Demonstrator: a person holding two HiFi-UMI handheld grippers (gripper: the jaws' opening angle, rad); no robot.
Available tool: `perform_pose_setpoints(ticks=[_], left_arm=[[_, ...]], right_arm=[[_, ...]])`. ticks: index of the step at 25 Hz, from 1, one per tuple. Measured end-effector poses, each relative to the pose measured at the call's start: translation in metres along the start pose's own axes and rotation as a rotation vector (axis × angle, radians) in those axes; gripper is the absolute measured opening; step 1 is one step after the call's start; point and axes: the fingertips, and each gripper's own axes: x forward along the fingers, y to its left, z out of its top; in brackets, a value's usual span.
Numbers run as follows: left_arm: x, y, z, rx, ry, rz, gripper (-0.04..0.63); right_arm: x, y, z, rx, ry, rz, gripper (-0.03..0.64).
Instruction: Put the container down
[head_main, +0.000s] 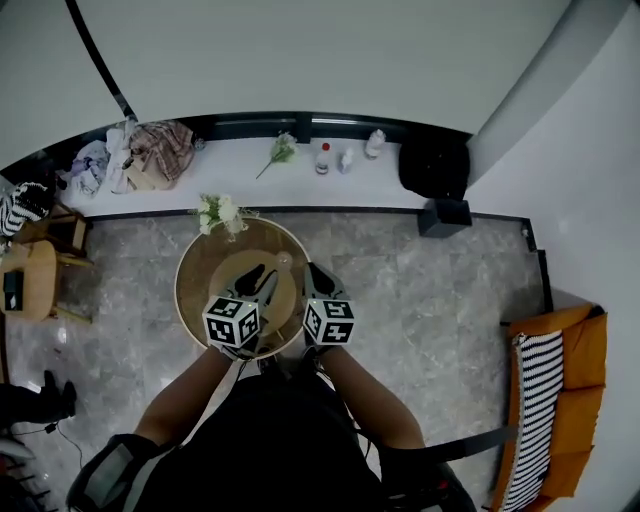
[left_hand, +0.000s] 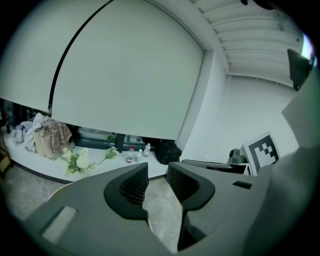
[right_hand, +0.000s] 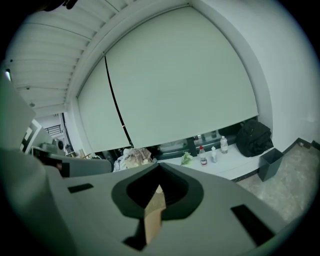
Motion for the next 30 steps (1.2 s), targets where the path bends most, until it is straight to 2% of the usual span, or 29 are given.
perform_pose_setpoints(ticks=[7, 17, 22, 26, 30], left_arm=[[-0.036, -0.024, 0.043, -0.003, -0.108, -0.043, 0.13], [-0.069, -0.045, 0.098, 0.018, -0.234, -0.106, 0.129], [-0.079, -0.064, 0.117, 0.065, -0.28, -0.135, 0.13], [-0.087, -0.067, 0.126, 0.099, -0.309, -0.125, 0.13], [-0.095, -0.073, 0.132, 0.2, -0.336, -0.103, 0.13]], right_arm=[[-0.043, 0.006, 0.046, 0.023, -0.104, 0.012, 0.002], [-0.092, 0.036, 0.104, -0.06, -0.231, 0.082, 0.002], [-0.107, 0.048, 0.123, -0.097, -0.286, 0.107, 0.002], [-0.115, 0.066, 0.135, -0.116, -0.32, 0.144, 0.002], [-0.118, 0.077, 0.142, -0.122, -0.339, 0.175, 0.002]])
